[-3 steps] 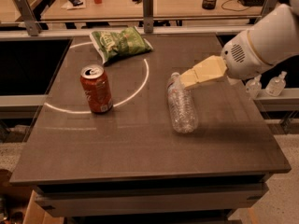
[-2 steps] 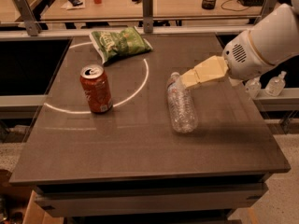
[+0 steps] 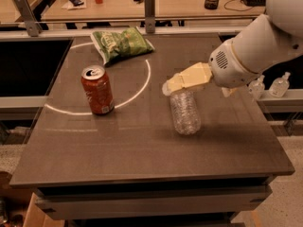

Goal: Place water bottle upright

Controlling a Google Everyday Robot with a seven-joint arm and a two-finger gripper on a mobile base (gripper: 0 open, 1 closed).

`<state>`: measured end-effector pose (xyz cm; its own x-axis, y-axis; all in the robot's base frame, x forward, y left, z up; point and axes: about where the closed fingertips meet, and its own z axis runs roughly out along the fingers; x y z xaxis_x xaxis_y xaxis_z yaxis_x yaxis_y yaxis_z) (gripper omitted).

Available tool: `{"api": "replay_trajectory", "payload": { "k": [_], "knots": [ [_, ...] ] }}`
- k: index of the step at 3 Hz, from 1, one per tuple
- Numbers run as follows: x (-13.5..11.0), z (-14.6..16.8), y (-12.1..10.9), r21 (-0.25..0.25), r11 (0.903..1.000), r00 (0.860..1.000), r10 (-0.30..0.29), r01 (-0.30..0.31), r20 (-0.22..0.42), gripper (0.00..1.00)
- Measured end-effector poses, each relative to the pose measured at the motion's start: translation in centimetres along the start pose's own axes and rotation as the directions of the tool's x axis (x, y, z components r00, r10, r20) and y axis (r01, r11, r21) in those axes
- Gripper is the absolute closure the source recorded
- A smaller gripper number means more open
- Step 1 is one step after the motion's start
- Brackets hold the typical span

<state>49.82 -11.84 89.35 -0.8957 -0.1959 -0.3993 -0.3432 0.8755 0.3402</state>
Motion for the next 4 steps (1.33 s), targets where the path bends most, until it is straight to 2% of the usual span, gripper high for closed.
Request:
{"api": "replay_trajectory", "payload": {
  "k": [2, 4],
  "knots": [
    [0.1, 3.0, 2.3, 0.054, 0.9953, 0.995, 0.084, -0.081, -0.055, 0.00],
    [-1.2, 5.3, 3.6, 0.120, 0.9894, 0.989, 0.095, -0.081, -0.115, 0.00]
  ]
}}
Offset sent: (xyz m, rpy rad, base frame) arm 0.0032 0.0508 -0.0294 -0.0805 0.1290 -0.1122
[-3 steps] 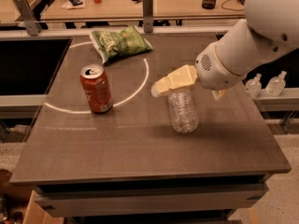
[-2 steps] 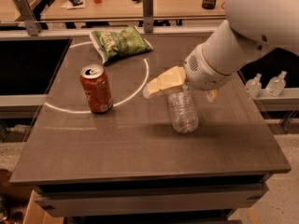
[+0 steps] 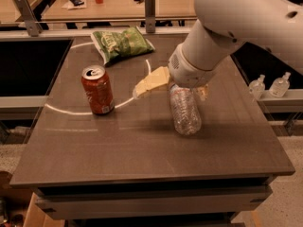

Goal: Place water bottle upright

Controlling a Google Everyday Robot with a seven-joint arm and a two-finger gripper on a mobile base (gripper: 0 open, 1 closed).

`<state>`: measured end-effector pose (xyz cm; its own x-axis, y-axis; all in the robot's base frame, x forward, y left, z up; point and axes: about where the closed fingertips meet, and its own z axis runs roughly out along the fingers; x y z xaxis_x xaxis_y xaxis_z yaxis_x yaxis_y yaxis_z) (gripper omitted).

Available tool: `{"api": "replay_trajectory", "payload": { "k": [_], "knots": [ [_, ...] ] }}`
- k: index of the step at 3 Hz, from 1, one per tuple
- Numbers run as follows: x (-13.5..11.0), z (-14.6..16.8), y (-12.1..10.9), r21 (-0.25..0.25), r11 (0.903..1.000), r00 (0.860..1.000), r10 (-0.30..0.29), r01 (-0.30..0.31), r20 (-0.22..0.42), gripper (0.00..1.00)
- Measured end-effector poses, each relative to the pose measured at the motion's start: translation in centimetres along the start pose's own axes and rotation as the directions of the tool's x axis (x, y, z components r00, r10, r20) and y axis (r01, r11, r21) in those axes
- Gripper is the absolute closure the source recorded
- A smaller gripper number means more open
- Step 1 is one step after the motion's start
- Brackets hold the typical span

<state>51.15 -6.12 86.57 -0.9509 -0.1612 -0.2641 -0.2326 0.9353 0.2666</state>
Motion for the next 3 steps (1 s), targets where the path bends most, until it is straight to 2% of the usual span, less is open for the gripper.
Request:
{"api": "replay_trajectory", "payload": {
  "k": [1, 2, 3],
  "knots": [
    [-1.1, 0.9, -0.7, 0.049, 0.9988, 1.000, 0.011, -0.010, -0.028, 0.10],
    [-1.7, 0.7, -2.7, 0.098, 0.9950, 0.999, 0.025, -0.021, -0.036, 0.25],
    [-2.2, 0.1, -4.0, 0.119, 0.9922, 0.999, 0.040, -0.037, -0.027, 0.49]
  ]
}}
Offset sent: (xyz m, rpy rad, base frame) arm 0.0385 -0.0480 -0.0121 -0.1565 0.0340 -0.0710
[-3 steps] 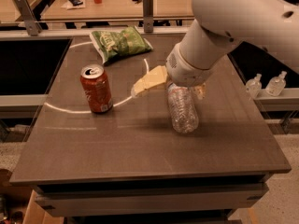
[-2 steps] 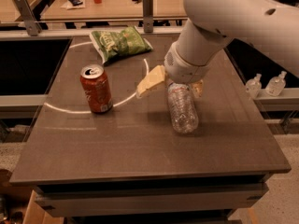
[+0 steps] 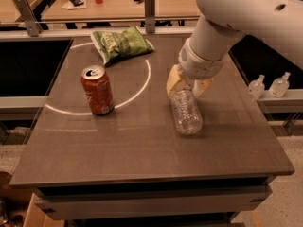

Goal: Place water bottle upright

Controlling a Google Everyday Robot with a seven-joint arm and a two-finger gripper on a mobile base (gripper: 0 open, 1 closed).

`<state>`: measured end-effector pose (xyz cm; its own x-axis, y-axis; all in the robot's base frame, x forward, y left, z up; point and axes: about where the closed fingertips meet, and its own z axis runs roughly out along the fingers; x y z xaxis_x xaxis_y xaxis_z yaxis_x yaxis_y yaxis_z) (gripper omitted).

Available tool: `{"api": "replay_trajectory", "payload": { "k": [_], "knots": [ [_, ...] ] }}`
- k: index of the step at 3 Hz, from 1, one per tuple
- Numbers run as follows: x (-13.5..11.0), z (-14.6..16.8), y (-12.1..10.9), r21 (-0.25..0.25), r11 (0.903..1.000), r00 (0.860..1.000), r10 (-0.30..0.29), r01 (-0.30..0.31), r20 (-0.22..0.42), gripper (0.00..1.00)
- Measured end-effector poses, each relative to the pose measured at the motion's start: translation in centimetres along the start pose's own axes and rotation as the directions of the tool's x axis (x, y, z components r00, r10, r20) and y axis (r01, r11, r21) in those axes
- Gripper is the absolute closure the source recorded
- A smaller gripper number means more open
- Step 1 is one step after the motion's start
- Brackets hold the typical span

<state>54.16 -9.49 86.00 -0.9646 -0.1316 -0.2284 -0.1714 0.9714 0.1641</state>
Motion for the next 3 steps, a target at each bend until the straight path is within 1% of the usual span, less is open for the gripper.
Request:
{"api": "replay_trajectory", "payload": {
  "k": [1, 2, 3],
  "knots": [
    [-0.8, -0.9, 0.4, -0.002, 0.9998, 1.000, -0.022, 0.022, 0.020, 0.72],
    [-1.2, -1.9, 1.2, -0.007, 0.9981, 0.998, -0.060, 0.061, 0.034, 0.95],
    [-1.4, -3.4, 2.5, -0.089, 0.9882, 0.988, -0.116, 0.125, 0.102, 1.00]
  ]
}}
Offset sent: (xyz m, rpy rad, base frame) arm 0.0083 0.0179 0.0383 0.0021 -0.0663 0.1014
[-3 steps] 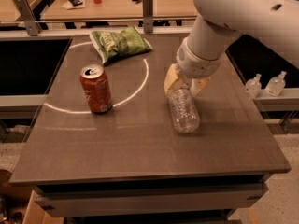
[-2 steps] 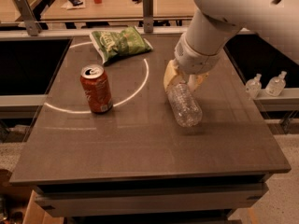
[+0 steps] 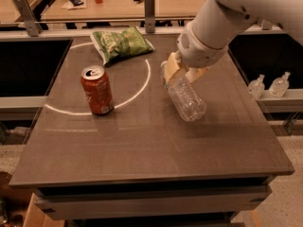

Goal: Place water bottle upright

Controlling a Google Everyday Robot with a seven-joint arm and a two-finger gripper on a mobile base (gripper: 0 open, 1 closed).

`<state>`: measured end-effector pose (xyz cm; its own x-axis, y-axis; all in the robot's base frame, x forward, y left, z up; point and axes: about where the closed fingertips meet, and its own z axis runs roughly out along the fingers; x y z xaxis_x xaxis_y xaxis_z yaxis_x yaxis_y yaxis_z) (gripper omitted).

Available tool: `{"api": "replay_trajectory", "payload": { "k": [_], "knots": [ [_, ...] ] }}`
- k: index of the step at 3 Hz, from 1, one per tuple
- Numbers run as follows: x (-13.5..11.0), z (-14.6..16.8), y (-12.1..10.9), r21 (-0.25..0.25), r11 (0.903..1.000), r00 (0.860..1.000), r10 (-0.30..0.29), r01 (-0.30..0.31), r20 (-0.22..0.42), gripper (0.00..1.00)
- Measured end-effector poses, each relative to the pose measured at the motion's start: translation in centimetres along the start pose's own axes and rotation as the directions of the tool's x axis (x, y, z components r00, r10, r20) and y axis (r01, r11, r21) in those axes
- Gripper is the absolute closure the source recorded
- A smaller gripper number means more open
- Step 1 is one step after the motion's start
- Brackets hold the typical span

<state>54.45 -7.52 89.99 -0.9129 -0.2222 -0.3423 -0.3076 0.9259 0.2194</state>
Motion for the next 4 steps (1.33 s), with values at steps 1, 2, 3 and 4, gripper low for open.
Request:
{"api": "replay_trajectory", "payload": {
  "k": [1, 2, 3, 4],
  "knots": [
    [-1.4, -2.6, 1.7, -0.173, 0.9820, 0.987, -0.049, 0.076, 0.152, 1.00],
    [-2.5, -5.0, 3.1, -0.360, 0.9175, 0.961, -0.074, 0.170, 0.266, 1.00],
    [-2.6, -7.3, 5.9, -0.550, 0.7677, 0.925, -0.144, 0.329, 0.352, 1.00],
    [-1.4, -9.6, 7.0, -0.544, 0.6773, 0.846, -0.235, 0.496, 0.479, 1.00]
  ]
}}
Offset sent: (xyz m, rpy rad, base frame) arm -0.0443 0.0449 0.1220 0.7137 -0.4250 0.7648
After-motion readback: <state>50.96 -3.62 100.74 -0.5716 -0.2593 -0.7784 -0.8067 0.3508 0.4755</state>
